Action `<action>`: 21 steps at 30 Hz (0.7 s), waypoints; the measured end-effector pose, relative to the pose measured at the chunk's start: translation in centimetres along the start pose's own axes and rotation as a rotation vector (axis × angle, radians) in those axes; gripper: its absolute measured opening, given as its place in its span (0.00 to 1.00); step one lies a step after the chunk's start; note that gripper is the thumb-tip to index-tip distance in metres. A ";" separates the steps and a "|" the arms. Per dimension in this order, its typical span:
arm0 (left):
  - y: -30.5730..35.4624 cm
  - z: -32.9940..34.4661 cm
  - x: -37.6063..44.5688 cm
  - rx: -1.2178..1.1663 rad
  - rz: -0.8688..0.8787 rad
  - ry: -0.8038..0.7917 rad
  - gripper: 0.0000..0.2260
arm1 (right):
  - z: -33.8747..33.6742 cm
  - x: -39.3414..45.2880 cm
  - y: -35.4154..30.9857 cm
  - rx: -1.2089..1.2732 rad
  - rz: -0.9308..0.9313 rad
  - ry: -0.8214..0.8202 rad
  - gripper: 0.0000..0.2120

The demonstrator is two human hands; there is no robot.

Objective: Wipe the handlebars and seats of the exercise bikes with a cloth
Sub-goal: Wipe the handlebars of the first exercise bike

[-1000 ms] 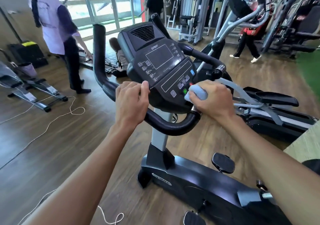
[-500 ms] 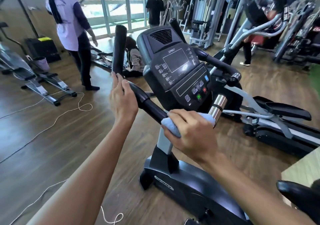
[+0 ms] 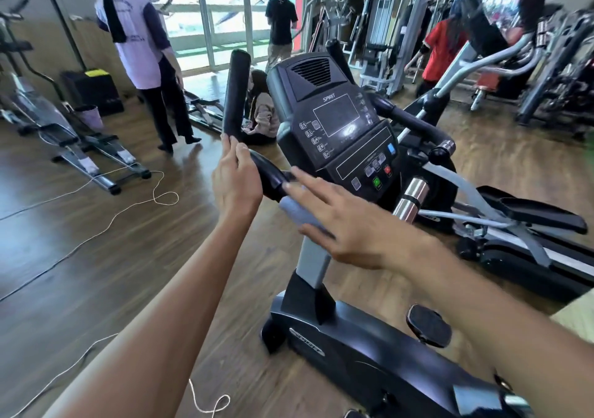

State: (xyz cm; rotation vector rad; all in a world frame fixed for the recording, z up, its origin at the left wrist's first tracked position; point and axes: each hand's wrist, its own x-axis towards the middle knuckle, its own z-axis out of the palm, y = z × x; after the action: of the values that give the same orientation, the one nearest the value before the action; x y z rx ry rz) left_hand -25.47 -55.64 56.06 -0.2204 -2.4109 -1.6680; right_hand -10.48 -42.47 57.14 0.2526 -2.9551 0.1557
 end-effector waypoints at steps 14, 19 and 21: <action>0.0 -1.6 0.4 0.035 0.024 -0.098 0.21 | 3.3 4.0 -2.0 0.053 0.096 0.218 0.33; 0.1 -2.3 0.4 0.037 0.031 -0.164 0.20 | 3.9 1.5 -2.1 0.039 0.190 0.210 0.37; 0.1 -2.5 0.5 0.047 0.054 -0.196 0.21 | 3.7 2.4 -1.9 0.061 0.217 0.222 0.36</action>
State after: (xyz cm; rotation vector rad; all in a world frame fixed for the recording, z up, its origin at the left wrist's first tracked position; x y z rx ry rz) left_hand -25.69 -57.95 57.11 -0.4571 -2.5549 -1.6339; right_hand -13.04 -45.16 54.13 -0.0744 -2.7516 0.2826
